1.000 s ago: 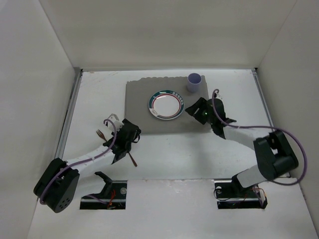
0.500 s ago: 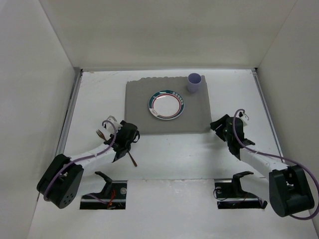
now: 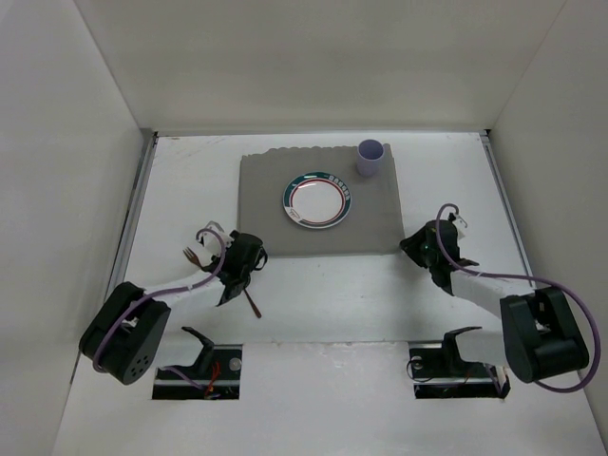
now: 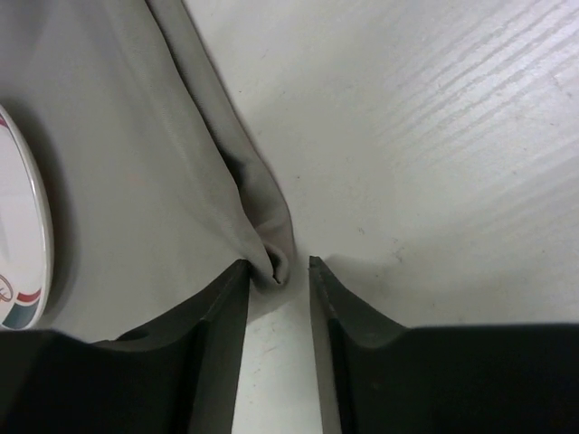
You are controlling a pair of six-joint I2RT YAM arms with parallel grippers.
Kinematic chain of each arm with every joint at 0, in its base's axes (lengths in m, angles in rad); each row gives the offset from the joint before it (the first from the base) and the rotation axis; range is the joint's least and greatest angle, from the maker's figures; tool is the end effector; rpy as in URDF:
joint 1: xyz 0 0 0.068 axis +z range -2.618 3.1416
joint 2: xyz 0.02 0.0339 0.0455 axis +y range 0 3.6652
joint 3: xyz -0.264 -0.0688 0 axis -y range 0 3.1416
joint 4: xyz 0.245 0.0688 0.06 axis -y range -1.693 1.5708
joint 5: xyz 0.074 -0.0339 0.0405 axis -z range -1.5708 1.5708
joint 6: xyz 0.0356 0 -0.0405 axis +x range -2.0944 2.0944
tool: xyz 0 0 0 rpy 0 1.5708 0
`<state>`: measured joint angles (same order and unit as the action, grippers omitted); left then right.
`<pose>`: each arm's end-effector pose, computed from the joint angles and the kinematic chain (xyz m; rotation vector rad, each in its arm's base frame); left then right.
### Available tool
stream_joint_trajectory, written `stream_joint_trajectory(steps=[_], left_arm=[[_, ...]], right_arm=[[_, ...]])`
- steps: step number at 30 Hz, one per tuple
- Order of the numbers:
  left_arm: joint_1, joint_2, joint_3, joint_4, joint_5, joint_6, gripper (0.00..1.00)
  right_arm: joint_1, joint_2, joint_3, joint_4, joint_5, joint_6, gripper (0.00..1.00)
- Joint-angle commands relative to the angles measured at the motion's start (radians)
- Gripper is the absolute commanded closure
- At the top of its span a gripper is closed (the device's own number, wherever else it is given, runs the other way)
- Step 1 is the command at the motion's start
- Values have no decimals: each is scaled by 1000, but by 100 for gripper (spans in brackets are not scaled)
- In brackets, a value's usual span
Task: Set the dinner table for one person
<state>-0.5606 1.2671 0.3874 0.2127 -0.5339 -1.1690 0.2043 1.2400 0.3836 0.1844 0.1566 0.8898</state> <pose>0.2008 -0.1046 0.1501 -0.9128 1.9584 -0.4111 0.2220 0.0403 0.1494 0.8418 2.1042 0.4164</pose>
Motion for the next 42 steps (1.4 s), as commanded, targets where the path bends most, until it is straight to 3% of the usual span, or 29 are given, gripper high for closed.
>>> stream_joint_trajectory(steps=[1, 5, 9, 12, 19, 27, 30, 37, 40, 42], left_arm=[[11, 18, -5, 40, 0, -1, 57], [12, 23, -21, 80, 5, 11, 69], [5, 3, -31, 114, 18, 70, 82], [-2, -6, -44, 120, 22, 107, 89], [-32, -69, -107, 128, 40, 109, 95], [-117, -202, -142, 18, 8, 83, 96], [-147, -250, -133, -42, -12, 81, 96], [-225, -325, -107, -148, -17, 65, 93], [-258, -347, -93, -193, -43, 61, 91], [-262, -360, -91, -220, -75, 61, 84]], right_arm=[[-6, 48, 54, 81, -17, -6, 64], [-10, 61, 55, 90, -19, 6, 82], [-22, 7, 26, 79, 0, 11, 89], [-29, -42, -18, 75, 1, 27, 91], [-46, -220, -121, -5, -11, 34, 92], [-70, -537, -170, -273, 35, 34, 91], [-81, -608, -167, -336, 29, 41, 90], [-81, -585, -150, -339, 32, 25, 80], [-81, -588, -132, -350, 35, 9, 63], [-81, -597, -114, -368, 44, -9, 53]])
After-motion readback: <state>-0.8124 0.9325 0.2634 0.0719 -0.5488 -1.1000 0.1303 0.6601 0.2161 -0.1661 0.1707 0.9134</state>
